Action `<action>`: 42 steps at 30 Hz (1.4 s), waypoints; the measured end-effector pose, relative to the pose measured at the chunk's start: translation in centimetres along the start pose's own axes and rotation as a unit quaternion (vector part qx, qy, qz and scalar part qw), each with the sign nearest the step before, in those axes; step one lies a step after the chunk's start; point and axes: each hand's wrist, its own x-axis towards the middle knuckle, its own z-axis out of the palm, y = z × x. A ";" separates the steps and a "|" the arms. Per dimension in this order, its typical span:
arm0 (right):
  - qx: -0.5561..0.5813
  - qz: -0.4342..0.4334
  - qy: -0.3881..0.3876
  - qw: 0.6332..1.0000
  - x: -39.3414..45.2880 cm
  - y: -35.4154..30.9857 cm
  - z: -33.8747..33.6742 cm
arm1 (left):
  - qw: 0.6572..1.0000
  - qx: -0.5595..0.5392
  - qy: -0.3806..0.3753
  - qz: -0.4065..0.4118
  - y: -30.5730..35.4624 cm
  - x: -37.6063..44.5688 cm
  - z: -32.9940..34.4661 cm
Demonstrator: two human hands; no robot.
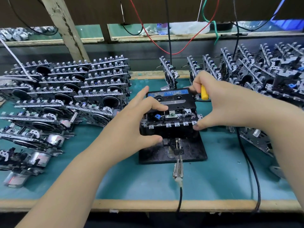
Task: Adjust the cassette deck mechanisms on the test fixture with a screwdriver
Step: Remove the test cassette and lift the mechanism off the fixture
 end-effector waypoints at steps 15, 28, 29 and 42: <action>0.042 0.025 -0.011 0.999 -0.9 -0.3 1.0 | 1.000 0.005 -0.010 -0.005 -0.3 -0.1 0.1; 0.060 0.018 -0.035 0.997 -0.8 -0.7 0.4 | 0.963 0.238 -0.109 -0.066 1.5 3.1 -4.0; 0.060 0.018 -0.033 0.997 -0.7 -0.7 0.3 | 0.960 0.247 -0.112 -0.068 1.6 3.4 -4.2; 0.046 0.020 -0.014 0.999 -0.1 0.2 0.7 | 0.967 0.205 -0.119 -0.093 1.0 3.9 -4.6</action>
